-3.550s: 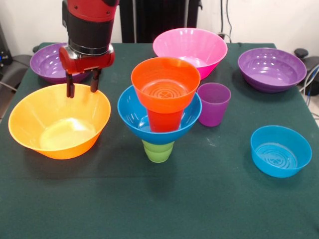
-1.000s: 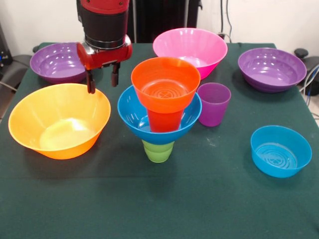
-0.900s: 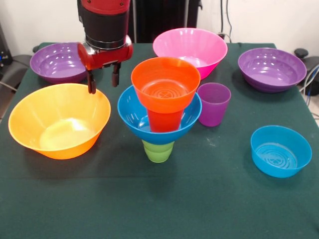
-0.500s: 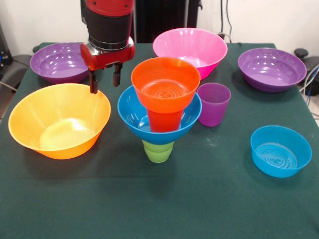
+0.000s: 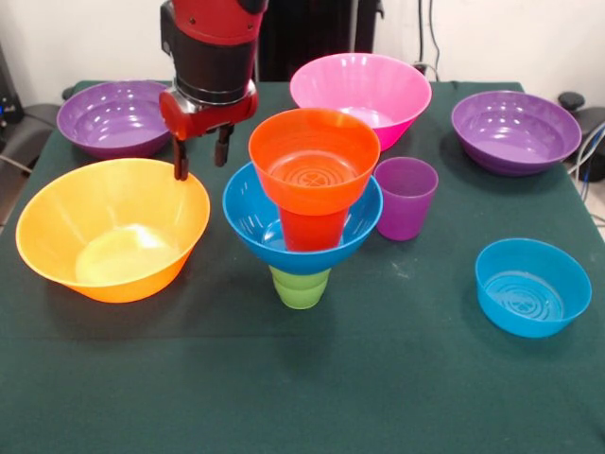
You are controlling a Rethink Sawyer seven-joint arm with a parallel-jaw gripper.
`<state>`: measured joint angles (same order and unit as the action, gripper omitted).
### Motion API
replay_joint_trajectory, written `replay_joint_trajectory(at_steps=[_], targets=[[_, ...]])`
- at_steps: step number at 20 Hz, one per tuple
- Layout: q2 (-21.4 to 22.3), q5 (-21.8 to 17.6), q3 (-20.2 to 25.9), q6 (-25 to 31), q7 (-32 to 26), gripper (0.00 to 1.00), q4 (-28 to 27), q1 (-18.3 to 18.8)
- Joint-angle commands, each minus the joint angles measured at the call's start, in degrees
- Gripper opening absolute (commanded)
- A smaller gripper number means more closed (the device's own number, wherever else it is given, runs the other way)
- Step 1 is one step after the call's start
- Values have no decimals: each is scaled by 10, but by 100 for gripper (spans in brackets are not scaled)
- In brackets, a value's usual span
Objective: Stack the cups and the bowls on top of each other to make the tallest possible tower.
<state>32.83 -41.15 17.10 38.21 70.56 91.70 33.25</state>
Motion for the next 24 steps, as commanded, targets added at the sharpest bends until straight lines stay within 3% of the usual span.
replay_joint_trajectory(at_steps=[1, 19, 24], targets=[[-26, -57, -7, -12, -8, 100, -36, -26], [-18, -98, -40, -73, 37, 100, -64, -64], [-40, -71, -20, -80, 22, 100, -64, -46]])
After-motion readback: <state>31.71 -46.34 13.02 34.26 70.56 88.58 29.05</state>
